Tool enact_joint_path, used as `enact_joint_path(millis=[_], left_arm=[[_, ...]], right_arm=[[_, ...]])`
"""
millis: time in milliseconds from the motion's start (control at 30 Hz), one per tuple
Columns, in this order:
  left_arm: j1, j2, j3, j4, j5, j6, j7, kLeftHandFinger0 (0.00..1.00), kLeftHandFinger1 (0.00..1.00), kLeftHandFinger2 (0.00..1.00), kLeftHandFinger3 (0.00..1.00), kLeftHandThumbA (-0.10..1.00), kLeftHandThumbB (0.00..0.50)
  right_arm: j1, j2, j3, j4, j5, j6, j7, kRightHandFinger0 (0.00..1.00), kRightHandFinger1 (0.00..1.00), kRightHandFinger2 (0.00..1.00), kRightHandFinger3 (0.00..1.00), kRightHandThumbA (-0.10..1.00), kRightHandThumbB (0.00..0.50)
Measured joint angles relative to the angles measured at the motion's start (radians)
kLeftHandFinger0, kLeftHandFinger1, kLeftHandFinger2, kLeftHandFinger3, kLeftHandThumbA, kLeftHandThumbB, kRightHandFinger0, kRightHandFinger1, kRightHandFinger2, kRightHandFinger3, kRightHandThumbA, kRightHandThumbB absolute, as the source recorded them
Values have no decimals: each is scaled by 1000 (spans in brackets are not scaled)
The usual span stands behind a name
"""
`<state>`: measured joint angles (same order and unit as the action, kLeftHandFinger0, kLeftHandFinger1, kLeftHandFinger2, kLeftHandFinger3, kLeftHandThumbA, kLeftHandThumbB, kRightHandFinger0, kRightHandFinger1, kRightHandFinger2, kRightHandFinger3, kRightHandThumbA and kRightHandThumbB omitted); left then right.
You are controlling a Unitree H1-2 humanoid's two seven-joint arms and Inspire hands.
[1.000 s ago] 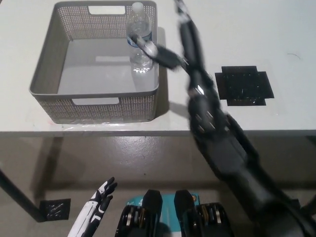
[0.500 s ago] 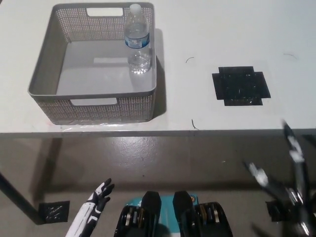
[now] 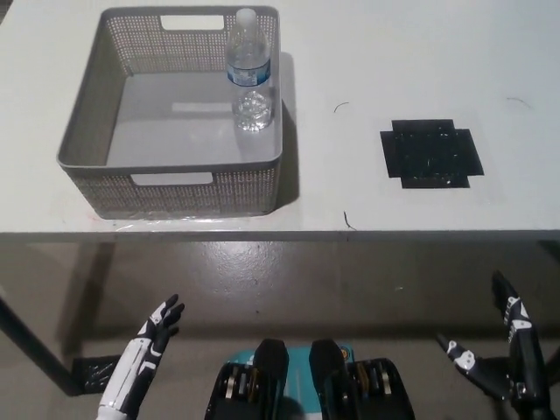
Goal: Use the right hand to pick up a water botttle and place it into a container on the left side
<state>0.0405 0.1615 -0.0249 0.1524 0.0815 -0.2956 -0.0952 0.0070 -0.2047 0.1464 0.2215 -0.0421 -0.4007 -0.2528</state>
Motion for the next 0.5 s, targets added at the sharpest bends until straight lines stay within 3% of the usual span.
enact_joint_path(millis=[500], left_arm=[[-9, -2, 13, 33, -12, -1, 0, 1000, 1000, 1000, 1000, 1000, 73]], right_arm=[[-6, 24, -46, 31, 38, -8, 95, 1000, 1000, 1000, 1000, 881, 195]])
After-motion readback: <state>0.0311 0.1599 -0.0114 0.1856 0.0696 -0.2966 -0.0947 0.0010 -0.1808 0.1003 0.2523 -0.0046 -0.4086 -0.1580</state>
